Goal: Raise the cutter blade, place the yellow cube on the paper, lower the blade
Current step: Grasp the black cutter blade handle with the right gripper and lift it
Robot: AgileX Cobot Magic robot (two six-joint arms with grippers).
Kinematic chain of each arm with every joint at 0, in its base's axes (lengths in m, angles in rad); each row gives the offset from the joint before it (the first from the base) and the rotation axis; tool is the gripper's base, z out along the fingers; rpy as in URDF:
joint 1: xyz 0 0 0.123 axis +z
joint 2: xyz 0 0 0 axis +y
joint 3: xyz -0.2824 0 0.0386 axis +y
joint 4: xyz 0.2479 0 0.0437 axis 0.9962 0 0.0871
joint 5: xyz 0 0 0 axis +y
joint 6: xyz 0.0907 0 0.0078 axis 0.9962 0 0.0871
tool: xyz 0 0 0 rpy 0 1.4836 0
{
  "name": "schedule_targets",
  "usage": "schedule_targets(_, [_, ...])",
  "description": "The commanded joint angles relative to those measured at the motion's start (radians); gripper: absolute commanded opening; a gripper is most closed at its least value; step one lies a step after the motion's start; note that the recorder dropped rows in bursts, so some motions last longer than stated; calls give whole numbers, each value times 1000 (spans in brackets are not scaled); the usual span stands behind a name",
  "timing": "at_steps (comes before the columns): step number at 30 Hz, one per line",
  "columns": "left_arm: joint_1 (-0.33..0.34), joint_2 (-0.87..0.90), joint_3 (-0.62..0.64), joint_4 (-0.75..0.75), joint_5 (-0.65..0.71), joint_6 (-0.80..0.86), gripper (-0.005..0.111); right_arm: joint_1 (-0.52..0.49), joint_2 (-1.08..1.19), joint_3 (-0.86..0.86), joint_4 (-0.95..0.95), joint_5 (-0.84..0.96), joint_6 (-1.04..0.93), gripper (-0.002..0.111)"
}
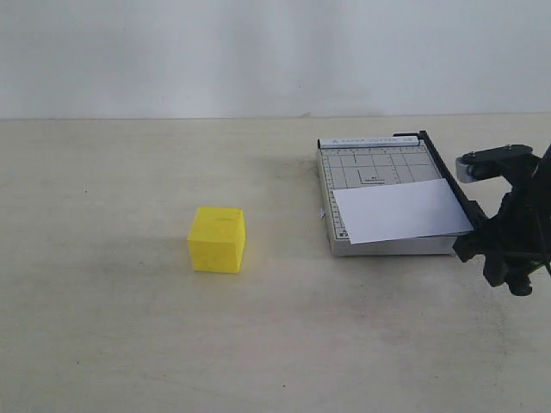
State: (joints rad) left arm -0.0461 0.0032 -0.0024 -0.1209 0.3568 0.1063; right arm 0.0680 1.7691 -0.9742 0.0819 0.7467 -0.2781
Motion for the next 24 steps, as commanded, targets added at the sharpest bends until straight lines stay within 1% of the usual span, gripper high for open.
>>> schedule_targets(1, [4,-3,2,4,-16,-8,4,0,-44,-5,6,-7,-46,0])
schedule_targets(16, [4,-3,2,4,-16,-8,4,0,-309,-5,12,-94,-79,0])
schedule_targets(21, [4,-3,2,4,-16,-8,4,0,-353,-5,14,-106,-90,0])
schedule_targets(24, [4,-3,2,4,-16,-8,4,0,-350,-5,20,-69,-92,0])
